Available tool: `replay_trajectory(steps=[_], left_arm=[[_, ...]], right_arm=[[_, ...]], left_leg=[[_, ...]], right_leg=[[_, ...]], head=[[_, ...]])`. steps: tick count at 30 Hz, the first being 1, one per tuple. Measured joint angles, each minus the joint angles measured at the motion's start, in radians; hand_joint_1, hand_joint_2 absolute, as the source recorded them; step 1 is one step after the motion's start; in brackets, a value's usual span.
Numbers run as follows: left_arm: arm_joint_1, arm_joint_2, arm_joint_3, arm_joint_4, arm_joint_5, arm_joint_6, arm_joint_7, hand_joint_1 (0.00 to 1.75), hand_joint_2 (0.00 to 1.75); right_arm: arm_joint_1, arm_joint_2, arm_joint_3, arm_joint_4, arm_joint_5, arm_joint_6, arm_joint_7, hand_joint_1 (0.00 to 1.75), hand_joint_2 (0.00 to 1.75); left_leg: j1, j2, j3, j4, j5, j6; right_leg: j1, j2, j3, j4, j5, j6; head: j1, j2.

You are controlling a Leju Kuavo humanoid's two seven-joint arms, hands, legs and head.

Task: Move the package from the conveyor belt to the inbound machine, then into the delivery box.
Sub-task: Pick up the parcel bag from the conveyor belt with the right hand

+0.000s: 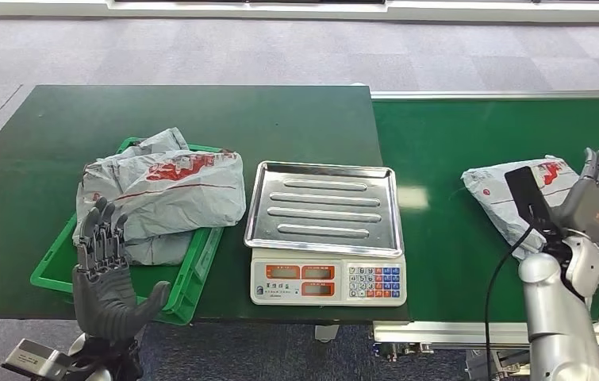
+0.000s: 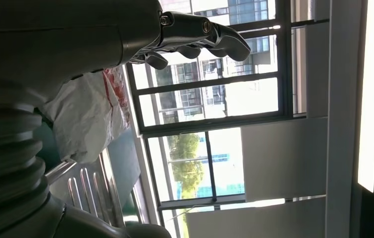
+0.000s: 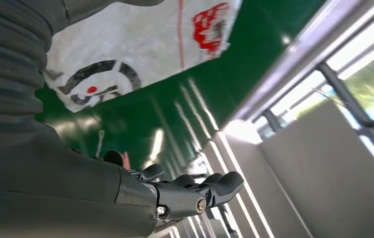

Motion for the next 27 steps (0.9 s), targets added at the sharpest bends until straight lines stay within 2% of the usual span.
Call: replay_trajectory(steps=[4, 8, 15, 17, 21, 27], left_arm=[[-0.015, 0.005, -0.01, 0.014, 0.018, 0.009, -0.002, 0.0, 1.75], [-0.02, 0.007, -0.017, 0.026, 0.022, 0.01, -0.004, 0.0, 1.75], [-0.029, 0.009, -0.02, 0.037, 0.022, 0.009, -0.005, 0.0, 1.75], [-0.033, 0.009, -0.022, 0.04, 0.023, 0.009, -0.005, 0.0, 1.75], [-0.047, 0.01, -0.028, 0.055, 0.027, 0.006, -0.007, 0.0, 1.75], [-0.055, 0.01, -0.036, 0.071, 0.024, -0.003, -0.007, 0.0, 1.75]], right_arm=[[-0.182, -0.097, -0.001, 0.261, 0.082, 0.137, 0.123, 0.0, 1.75], [-0.269, -0.15, -0.001, 0.418, 0.102, 0.216, 0.184, 0.0, 1.75], [-0.314, -0.184, -0.001, 0.54, 0.111, 0.26, 0.213, 0.0, 1.75], [-0.322, -0.188, 0.002, 0.56, 0.129, 0.312, 0.252, 0.0, 1.75], [-0.326, -0.194, 0.021, 0.597, 0.181, 0.49, 0.382, 0.0, 1.75], [-0.311, -0.191, 0.025, 0.625, 0.189, 0.575, 0.36, 0.0, 1.75]], left_leg=[[0.0, -0.001, 0.0, 0.0, 0.0, 0.0], [0.0, -0.003, -0.001, 0.0, 0.0, 0.0], [0.0, -0.003, -0.002, 0.0, 0.0, 0.0], [0.0, -0.003, -0.002, 0.0, 0.0, 0.0], [0.0, -0.003, -0.002, 0.0, 0.0, 0.0], [0.0, -0.003, -0.002, 0.0, 0.0, 0.0]], right_leg=[[0.0, 0.0, 0.0, 0.0, 0.0, 0.0], [-0.001, -0.002, 0.0, 0.0, 0.0, 0.001], [0.0, -0.002, -0.001, 0.0, -0.001, 0.001], [0.0, -0.002, -0.001, 0.0, -0.001, 0.001], [-0.001, -0.003, -0.001, 0.0, -0.001, 0.001], [-0.001, -0.003, -0.001, 0.0, -0.001, 0.001]], head=[[0.0, 0.0], [0.0, 0.0], [0.0, 0.0], [0.0, 0.0], [0.0, 0.0], [0.0, 0.0]])
